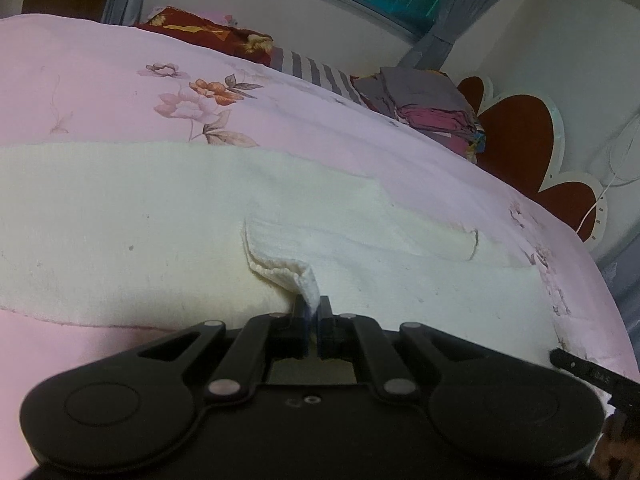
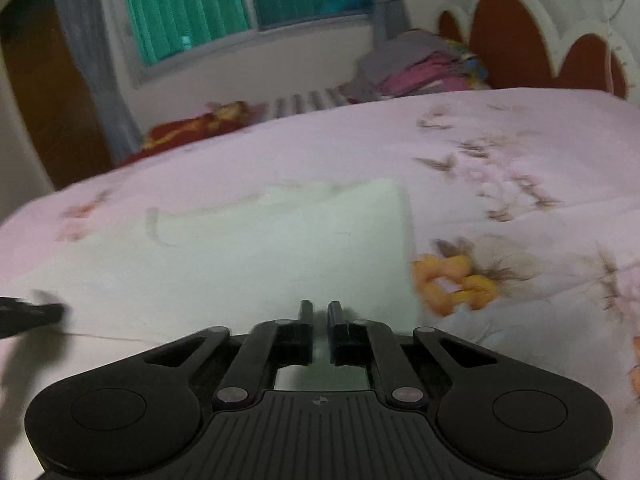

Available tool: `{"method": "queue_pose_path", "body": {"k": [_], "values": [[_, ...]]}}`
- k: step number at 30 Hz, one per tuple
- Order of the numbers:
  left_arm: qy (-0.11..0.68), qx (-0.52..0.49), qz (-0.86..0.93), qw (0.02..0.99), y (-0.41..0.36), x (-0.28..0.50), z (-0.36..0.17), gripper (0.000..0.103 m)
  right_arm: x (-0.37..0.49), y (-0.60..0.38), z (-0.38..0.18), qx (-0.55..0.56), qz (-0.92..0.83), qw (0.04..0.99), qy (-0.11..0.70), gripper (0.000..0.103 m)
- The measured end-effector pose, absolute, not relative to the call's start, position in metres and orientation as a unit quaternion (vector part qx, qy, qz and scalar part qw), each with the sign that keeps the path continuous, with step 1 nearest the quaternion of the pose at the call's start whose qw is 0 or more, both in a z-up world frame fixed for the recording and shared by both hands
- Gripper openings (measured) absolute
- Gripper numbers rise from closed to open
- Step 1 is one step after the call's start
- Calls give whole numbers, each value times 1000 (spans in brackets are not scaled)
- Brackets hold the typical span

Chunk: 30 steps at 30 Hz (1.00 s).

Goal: Fold small clothes

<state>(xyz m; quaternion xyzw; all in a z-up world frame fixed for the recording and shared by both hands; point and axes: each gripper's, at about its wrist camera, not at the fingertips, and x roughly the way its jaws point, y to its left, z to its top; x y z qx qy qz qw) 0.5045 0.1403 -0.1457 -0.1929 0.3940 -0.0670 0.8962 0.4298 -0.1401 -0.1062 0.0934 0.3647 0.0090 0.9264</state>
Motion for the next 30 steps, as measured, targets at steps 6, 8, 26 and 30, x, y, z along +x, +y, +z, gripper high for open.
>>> {"method": "queue_pose_path", "body": {"k": [6, 8, 26, 30], "values": [[366, -157, -25, 917, 143, 494, -126, 38, 433, -162, -105, 124, -26, 923, 364, 0], [333, -110, -22, 936, 130, 486, -114, 46, 433, -158, -99, 131, -10, 927, 351, 0], [347, -73, -50, 934, 105, 524, -144, 44, 540, -168, -123, 98, -7, 926, 365, 0], [348, -61, -48, 934, 99, 529, -146, 44, 574, -179, -128, 100, -12, 920, 378, 0]]}}
